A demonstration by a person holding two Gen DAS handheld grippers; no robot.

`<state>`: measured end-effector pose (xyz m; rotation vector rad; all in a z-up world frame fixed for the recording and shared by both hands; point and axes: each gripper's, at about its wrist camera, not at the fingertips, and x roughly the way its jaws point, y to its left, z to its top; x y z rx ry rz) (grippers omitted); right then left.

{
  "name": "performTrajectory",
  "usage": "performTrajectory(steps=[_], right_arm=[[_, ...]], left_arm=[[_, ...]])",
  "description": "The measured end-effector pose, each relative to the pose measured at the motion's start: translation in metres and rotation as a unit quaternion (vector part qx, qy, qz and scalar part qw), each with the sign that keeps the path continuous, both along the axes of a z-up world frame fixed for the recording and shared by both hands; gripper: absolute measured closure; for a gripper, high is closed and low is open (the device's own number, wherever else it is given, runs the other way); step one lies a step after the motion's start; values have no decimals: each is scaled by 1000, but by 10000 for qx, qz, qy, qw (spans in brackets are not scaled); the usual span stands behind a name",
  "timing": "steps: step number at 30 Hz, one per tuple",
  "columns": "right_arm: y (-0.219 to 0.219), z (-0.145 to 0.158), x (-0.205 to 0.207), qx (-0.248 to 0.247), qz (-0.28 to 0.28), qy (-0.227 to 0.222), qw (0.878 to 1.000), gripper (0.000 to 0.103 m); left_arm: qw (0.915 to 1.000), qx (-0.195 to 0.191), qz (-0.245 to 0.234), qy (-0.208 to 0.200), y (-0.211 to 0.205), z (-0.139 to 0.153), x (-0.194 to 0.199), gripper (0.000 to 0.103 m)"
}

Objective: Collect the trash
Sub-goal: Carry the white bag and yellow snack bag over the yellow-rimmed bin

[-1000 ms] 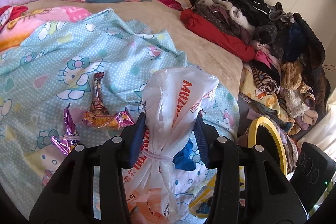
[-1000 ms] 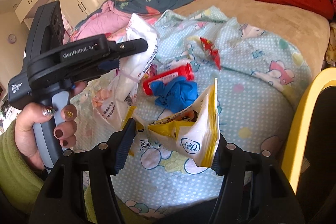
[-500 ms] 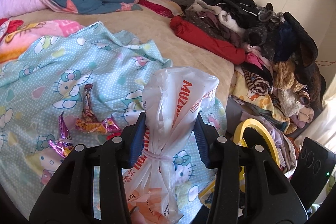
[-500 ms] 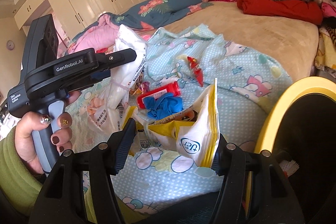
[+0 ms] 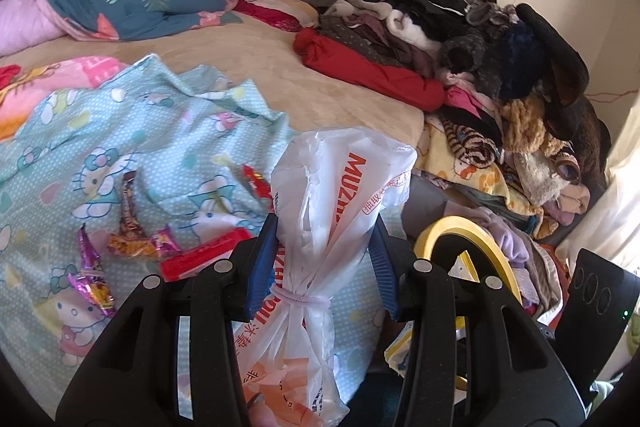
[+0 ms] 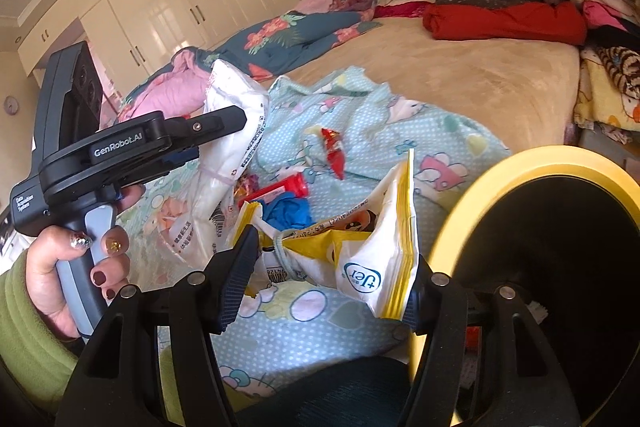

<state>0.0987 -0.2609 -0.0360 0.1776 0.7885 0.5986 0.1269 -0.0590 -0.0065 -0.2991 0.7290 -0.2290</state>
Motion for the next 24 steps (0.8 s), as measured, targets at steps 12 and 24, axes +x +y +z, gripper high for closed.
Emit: performTrajectory(steps=[12,24], right_arm=[[-49,5,-5,108,-457,-65,9989,44],[-104,3,-12,212,-1113,-29,9936,44]], left_arm=[[9986,144,-499,-41,-47,7,2,66],[9950,260,-960,-81,-93,8,3,66]])
